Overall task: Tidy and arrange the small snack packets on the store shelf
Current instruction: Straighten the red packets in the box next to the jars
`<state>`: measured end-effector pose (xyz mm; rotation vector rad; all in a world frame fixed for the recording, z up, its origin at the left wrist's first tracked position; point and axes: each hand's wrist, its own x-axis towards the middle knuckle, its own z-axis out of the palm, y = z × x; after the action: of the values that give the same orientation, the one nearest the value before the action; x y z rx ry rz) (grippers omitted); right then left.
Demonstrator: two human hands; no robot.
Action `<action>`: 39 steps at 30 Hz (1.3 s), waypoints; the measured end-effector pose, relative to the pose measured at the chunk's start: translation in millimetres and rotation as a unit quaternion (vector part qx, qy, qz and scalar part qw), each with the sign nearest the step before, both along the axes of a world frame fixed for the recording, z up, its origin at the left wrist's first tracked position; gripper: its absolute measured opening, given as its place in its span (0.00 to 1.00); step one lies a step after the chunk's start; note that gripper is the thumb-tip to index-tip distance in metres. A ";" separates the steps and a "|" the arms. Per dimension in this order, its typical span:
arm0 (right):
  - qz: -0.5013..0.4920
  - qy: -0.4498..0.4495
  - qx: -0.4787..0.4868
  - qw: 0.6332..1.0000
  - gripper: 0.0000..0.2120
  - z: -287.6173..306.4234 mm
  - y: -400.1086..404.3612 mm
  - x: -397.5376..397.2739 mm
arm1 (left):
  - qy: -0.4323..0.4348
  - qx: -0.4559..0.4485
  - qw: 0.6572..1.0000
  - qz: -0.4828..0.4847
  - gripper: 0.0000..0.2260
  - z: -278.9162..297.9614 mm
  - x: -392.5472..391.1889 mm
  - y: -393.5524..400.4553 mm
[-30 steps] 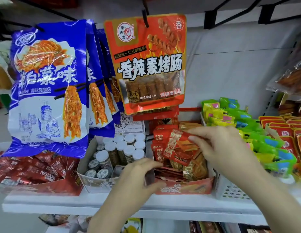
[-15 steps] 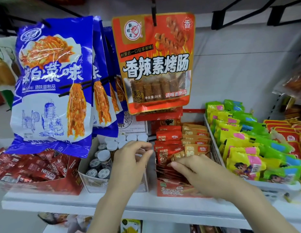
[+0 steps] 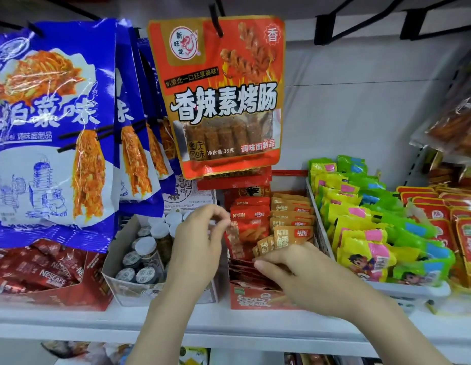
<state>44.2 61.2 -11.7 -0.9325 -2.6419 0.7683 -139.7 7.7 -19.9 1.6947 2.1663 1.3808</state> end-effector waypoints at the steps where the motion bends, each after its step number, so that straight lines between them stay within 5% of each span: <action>1: -0.034 0.008 0.020 0.999 0.24 1.6 0.6 0.5 | -0.009 0.026 1.000 0.002 0.08 6.5 2.5 -3.9; 5: -0.225 0.229 0.109 0.941 0.17 13.8 2.7 2.8 | 0.029 0.125 0.991 -0.022 0.04 37.8 12.9 -22.5; 9: -0.163 0.368 -0.033 0.915 0.23 26.0 -1.2 -1.6 | -0.005 0.165 0.986 -0.038 0.03 63.2 16.9 -38.4; 13: -0.051 0.412 -0.177 0.893 0.13 32.7 -12.0 -4.9 | -0.176 0.169 0.967 -0.067 0.01 71.0 22.8 -45.9; 17: -0.095 0.483 -0.260 0.831 0.11 35.7 -14.3 -2.7 | -0.418 0.085 0.895 -0.131 0.15 60.8 35.8 -46.7; 20: -0.135 0.523 -0.299 0.787 0.11 38.5 -9.8 2.2 | -0.441 -0.016 0.878 -0.185 0.17 45.6 46.0 -46.0; 24: -0.138 0.506 -0.311 0.792 0.21 39.8 -4.5 6.3 | -0.423 -0.016 0.884 -0.201 0.08 33.7 52.9 -44.5; 35: -0.095 0.474 -0.367 0.795 0.16 40.5 1.7 12.4 | -0.475 -0.045 0.838 -0.265 0.16 33.5 35.7 -43.7; 37: -0.111 0.476 -0.349 0.799 0.16 40.5 -1.1 8.6 | -0.478 0.010 0.851 -0.218 0.12 32.8 43.5 -40.9; 39: -0.167 0.466 -0.276 0.824 0.11 38.7 -1.9 4.2 | -0.402 0.073 0.902 -0.141 0.07 30.9 49.7 -39.4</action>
<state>48.4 59.4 27.0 -0.7911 -1.3795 1.4536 -90.0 -31.6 11.1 1.0883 1.3337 1.7557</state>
